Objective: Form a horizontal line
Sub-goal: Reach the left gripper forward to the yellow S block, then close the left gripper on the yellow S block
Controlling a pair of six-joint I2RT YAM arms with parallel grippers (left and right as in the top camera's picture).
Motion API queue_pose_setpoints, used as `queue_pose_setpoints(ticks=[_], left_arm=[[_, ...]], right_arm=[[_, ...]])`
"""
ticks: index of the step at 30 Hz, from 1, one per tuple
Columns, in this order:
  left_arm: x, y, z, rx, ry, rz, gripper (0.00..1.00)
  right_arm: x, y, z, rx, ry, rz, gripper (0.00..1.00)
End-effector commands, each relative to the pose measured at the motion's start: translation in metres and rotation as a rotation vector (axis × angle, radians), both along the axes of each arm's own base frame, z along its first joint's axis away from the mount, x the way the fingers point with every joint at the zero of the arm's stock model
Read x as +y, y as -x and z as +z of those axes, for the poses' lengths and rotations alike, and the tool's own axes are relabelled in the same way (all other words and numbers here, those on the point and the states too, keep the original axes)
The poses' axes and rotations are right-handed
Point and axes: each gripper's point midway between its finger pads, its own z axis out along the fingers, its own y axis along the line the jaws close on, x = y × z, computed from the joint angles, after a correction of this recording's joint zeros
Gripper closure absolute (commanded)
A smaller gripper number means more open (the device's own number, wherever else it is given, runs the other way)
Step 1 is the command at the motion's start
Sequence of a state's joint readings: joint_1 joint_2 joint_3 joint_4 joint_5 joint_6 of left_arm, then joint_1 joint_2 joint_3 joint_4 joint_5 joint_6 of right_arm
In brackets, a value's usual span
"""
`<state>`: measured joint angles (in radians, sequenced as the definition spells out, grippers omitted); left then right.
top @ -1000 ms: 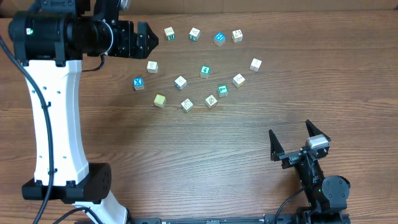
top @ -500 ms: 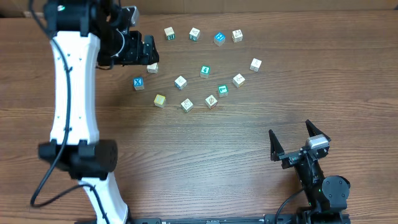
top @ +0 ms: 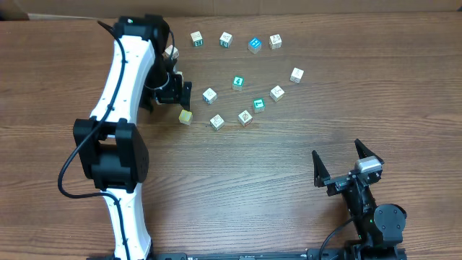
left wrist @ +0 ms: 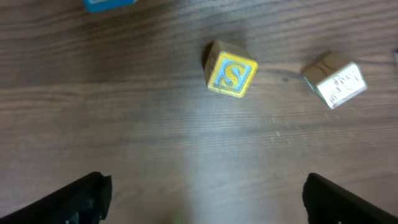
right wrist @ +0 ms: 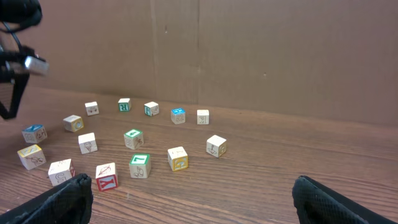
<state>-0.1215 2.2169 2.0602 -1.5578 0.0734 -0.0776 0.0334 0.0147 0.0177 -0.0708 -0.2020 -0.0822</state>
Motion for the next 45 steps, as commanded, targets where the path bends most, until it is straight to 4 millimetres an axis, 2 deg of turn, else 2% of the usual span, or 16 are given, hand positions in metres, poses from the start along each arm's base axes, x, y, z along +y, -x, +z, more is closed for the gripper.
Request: queue_pose_setpoints(ticks=[1, 5, 10, 19, 20, 22, 25, 32, 34, 42, 45], left_arm=[[-0.001, 0.006, -0.020, 0.027, -0.035, -0.007, 0.11], [-0.009, 0.002, -0.038, 0.003, -0.029, -0.039, 0.12], [-0.018, -0.012, -0.050, -0.065, -0.018, -0.066, 0.26], [-0.020, -0.013, -0.072, -0.087, -0.048, -0.087, 0.37], [-0.020, -0.013, -0.074, -0.091, -0.048, -0.087, 0.41], [-0.020, -0.015, -0.074, -0.098, -0.046, -0.086, 0.49], [-0.020, -0.015, -0.075, -0.100, -0.046, -0.087, 0.50], [-0.022, -0.016, -0.092, -0.120, -0.038, -0.088, 0.51], [-0.022, -0.016, -0.092, -0.122, -0.038, -0.088, 0.58], [-0.024, -0.017, -0.091, -0.123, -0.035, -0.090, 0.67], [-0.024, -0.017, -0.091, -0.124, -0.035, -0.090, 0.75]], right_arm=[[-0.002, 0.000, -0.001, -0.006, -0.003, -0.011, 0.00], [-0.002, 0.000, -0.001, -0.006, -0.003, -0.011, 0.00], [-0.002, 0.000, -0.001, -0.006, -0.003, -0.011, 0.00], [-0.002, 0.000, -0.001, -0.006, -0.003, -0.011, 0.00], [-0.002, 0.000, -0.001, -0.006, -0.003, -0.011, 0.00], [-0.002, 0.000, -0.001, -0.006, -0.003, -0.011, 0.00], [-0.002, 0.000, -0.001, -0.006, -0.003, -0.011, 0.00], [-0.002, 0.000, -0.001, -0.006, -0.003, -0.011, 0.00], [-0.002, 0.000, -0.001, -0.006, -0.002, -0.011, 0.00], [-0.002, 0.000, -0.001, -0.006, -0.003, -0.011, 0.00], [-0.002, 0.000, -0.001, -0.006, -0.003, -0.011, 0.00]])
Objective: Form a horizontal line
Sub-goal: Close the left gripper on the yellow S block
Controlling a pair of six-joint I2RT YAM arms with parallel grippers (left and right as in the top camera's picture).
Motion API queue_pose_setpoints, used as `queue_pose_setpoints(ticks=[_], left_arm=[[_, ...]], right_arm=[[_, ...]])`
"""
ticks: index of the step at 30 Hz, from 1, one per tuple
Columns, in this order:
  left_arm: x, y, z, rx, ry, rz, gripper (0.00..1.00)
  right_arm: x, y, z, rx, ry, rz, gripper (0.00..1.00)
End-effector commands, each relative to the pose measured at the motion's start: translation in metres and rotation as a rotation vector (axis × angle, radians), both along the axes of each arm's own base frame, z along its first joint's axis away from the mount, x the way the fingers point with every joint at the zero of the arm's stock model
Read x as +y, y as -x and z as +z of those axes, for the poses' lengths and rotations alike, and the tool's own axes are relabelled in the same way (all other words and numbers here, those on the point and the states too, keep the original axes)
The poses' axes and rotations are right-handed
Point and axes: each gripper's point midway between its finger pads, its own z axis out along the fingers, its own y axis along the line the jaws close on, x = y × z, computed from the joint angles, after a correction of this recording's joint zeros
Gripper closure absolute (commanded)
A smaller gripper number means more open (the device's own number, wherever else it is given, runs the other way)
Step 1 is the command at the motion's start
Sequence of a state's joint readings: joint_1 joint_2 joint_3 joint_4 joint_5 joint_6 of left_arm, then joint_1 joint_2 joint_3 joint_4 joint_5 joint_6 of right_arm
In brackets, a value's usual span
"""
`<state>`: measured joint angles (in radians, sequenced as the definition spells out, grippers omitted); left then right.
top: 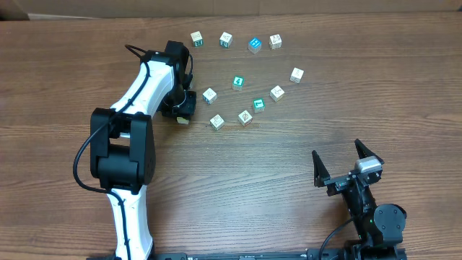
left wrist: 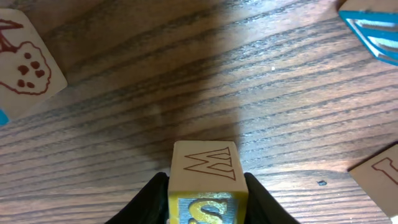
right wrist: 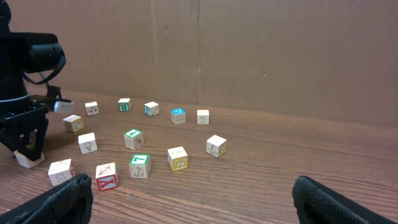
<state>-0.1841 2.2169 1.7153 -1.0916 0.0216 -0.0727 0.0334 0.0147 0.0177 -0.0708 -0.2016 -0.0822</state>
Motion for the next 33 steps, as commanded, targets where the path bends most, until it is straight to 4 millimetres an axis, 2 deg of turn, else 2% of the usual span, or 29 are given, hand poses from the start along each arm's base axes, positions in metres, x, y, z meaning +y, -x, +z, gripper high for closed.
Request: queue_pose_setpoints(ticks=[1, 4, 7, 10, 13, 21, 29, 33], left_arm=[[-0.004, 0.002, -0.002, 0.004, -0.004, -0.018, 0.77], [-0.004, 0.002, -0.002, 0.005, -0.004, -0.018, 0.77], [-0.004, 0.002, -0.002, 0.006, -0.004, -0.018, 0.64], [-0.004, 0.002, -0.002, 0.007, -0.004, -0.018, 0.63], [-0.004, 0.003, -0.001, 0.010, -0.004, -0.019, 0.57], [-0.007, -0.007, 0.026, -0.032, 0.005, -0.010, 0.58], [-0.013, 0.003, 0.061, -0.042, 0.057, 0.015, 0.60], [0.000, -0.001, 0.071, -0.088, -0.016, 0.029, 0.53]], right_arm=[[-0.002, 0.000, -0.001, -0.006, -0.003, -0.011, 0.00], [-0.002, 0.000, -0.001, -0.006, -0.003, -0.011, 0.00], [-0.002, 0.000, -0.001, -0.006, -0.003, -0.011, 0.00], [-0.002, 0.000, -0.001, -0.006, -0.003, -0.011, 0.00], [-0.002, 0.000, -0.001, -0.006, -0.003, -0.011, 0.00], [-0.002, 0.000, -0.001, -0.006, -0.003, -0.011, 0.00], [-0.002, 0.000, -0.001, -0.006, -0.003, -0.011, 0.00], [-0.002, 0.000, -0.001, -0.006, -0.003, -0.011, 0.00]])
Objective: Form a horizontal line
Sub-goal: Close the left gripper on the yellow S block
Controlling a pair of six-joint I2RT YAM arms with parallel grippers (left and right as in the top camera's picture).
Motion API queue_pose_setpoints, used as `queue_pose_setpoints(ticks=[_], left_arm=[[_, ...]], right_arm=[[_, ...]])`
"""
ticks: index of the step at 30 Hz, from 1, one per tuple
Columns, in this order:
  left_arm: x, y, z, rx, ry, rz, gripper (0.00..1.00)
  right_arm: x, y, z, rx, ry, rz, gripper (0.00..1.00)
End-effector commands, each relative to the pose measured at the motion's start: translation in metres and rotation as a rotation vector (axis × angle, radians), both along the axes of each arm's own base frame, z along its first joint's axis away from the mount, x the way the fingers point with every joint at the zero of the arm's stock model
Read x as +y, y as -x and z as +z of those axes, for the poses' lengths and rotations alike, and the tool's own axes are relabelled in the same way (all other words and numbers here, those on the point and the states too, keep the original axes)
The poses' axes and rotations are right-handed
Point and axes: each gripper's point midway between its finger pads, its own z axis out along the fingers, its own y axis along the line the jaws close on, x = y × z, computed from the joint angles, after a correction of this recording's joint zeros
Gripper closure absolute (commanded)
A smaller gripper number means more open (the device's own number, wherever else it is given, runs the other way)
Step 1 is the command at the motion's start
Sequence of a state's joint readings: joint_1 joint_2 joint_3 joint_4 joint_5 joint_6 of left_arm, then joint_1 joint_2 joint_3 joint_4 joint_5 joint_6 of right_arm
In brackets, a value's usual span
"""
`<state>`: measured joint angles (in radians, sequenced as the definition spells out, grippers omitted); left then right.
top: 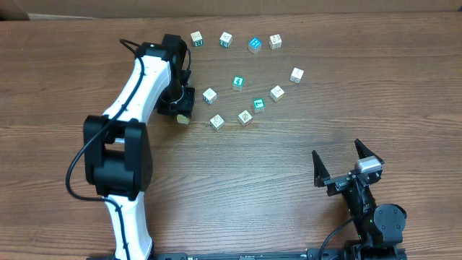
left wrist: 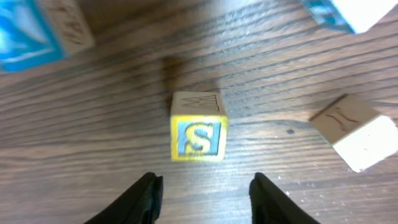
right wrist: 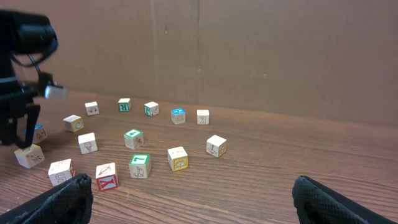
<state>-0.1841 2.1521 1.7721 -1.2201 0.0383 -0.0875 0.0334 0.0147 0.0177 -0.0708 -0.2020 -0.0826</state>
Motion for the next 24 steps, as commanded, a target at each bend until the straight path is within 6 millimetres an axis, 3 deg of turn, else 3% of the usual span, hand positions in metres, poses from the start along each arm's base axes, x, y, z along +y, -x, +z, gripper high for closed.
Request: queue_pose_setpoints(ticks=[1, 4, 7, 17, 24], left_arm=[[0.005, -0.013, 0.030, -0.106, -0.056, 0.014, 0.50], [0.003, -0.015, 0.019, -0.095, -0.047, 0.013, 0.41], [-0.004, -0.012, 0.003, -0.062, -0.024, 0.006, 0.39], [-0.007, -0.010, -0.032, -0.041, -0.036, -0.008, 0.40], [0.000, -0.007, -0.040, -0.035, -0.066, -0.002, 0.43]], right_arm=[[-0.002, 0.000, -0.001, -0.006, -0.003, -0.011, 0.00], [-0.002, 0.000, -0.001, -0.006, -0.003, -0.011, 0.00], [-0.002, 0.000, -0.001, -0.006, -0.003, -0.012, 0.00], [-0.002, 0.000, -0.001, -0.006, -0.003, -0.011, 0.00], [-0.002, 0.000, -0.001, -0.006, -0.003, -0.011, 0.00]])
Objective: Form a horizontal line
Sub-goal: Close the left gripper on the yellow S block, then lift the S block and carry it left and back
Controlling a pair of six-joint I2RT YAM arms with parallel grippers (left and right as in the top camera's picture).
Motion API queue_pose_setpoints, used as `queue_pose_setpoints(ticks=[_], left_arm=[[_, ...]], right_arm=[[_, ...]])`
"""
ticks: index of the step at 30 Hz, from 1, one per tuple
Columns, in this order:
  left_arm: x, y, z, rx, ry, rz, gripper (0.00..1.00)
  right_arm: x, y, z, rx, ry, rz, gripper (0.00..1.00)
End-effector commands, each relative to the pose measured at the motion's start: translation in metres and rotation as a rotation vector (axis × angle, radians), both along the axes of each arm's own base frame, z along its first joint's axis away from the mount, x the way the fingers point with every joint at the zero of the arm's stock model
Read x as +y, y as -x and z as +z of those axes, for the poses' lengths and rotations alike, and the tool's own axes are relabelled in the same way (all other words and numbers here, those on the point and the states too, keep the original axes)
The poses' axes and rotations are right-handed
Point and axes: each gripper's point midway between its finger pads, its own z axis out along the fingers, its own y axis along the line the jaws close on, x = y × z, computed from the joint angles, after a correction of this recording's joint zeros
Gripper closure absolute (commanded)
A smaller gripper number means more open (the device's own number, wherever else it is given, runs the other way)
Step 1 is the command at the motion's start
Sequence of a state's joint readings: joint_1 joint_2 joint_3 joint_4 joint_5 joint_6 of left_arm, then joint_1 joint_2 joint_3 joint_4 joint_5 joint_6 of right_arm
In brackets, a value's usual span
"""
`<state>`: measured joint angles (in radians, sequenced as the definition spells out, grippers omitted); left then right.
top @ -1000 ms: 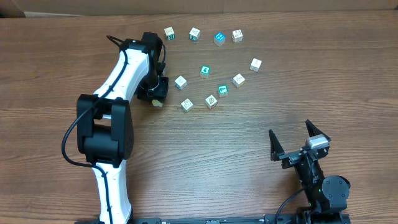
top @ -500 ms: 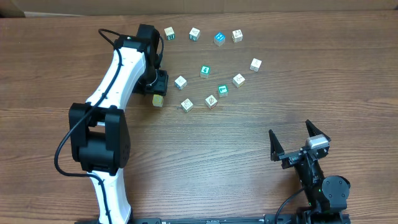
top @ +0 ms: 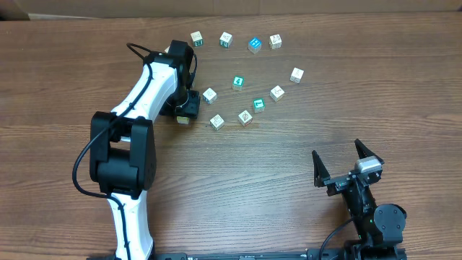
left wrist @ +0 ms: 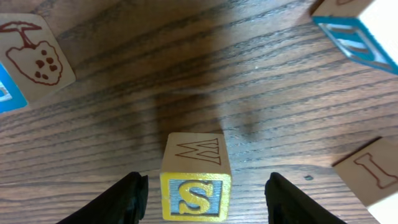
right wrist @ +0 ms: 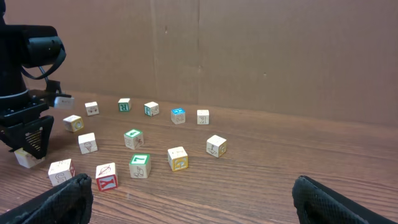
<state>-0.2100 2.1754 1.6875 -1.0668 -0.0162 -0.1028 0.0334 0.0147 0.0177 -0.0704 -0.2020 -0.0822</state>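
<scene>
Several lettered wooden cubes lie scattered at the table's far middle. The yellow S block (left wrist: 194, 180) sits on the wood at the left end of the cluster, shown overhead as a pale cube (top: 185, 118). My left gripper (left wrist: 207, 188) is open and straddles it, with a gap on each side between block and fingers (left wrist: 127, 198). Overhead, that left gripper (top: 181, 108) stands just left of a white block (top: 209, 94). My right gripper (top: 346, 162) is open and holds nothing near the front right; in its own view the right gripper (right wrist: 193, 193) faces the cubes.
A row of cubes runs along the back: white (top: 195, 38), white (top: 226, 39), blue (top: 254, 45), white (top: 275, 41). Others sit below it, among them a green one (top: 237, 82) and a white one (top: 216, 122). A cardboard wall (right wrist: 249, 56) backs the table.
The left gripper was open with the S block lying ahead of its fingertips; now it is lower and forward, the block between its open fingers. The right arm is unchanged.
At first the left gripper hung open well short of the S block. Then its fingers were pressed on the block's sides. Then they were open again with the block free on the table, turned slightly. Now they straddle it, open. The block has hardly shifted.
</scene>
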Motion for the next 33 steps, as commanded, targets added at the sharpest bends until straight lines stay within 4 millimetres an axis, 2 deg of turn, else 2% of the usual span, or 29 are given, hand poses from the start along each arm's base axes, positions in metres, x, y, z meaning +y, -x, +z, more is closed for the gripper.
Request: queue_pose_setpoints(ticks=[1, 13, 15, 22, 23, 25, 26, 33], left_arm=[[0.004, 0.004, -0.010, 0.021, -0.021, 0.010, 0.44], [0.001, 0.005, -0.024, 0.004, -0.018, 0.003, 0.49], [0.001, 0.005, -0.026, 0.003, -0.018, 0.003, 0.53], [0.001, 0.004, -0.025, -0.003, -0.017, 0.004, 0.59], [0.001, 0.004, -0.025, 0.000, -0.017, 0.004, 0.65], [0.002, 0.006, -0.024, 0.009, -0.019, 0.005, 0.75], [0.002, 0.007, -0.022, 0.013, -0.020, 0.005, 0.77], [0.000, 0.006, 0.004, -0.002, -0.008, 0.019, 0.80]], right_arm=[[-0.002, 0.000, -0.001, -0.006, -0.003, -0.011, 0.00], [-0.002, 0.000, -0.001, -0.006, -0.003, -0.011, 0.00], [-0.002, 0.000, -0.001, -0.006, -0.003, -0.011, 0.00], [-0.002, 0.000, -0.001, -0.006, -0.003, -0.011, 0.00], [-0.002, 0.000, -0.001, -0.006, -0.003, -0.011, 0.00], [-0.002, 0.000, -0.001, -0.006, -0.003, -0.011, 0.00], [-0.002, 0.000, -0.001, -0.006, -0.003, -0.011, 0.00], [-0.002, 0.000, -0.001, -0.006, -0.003, -0.011, 0.00]])
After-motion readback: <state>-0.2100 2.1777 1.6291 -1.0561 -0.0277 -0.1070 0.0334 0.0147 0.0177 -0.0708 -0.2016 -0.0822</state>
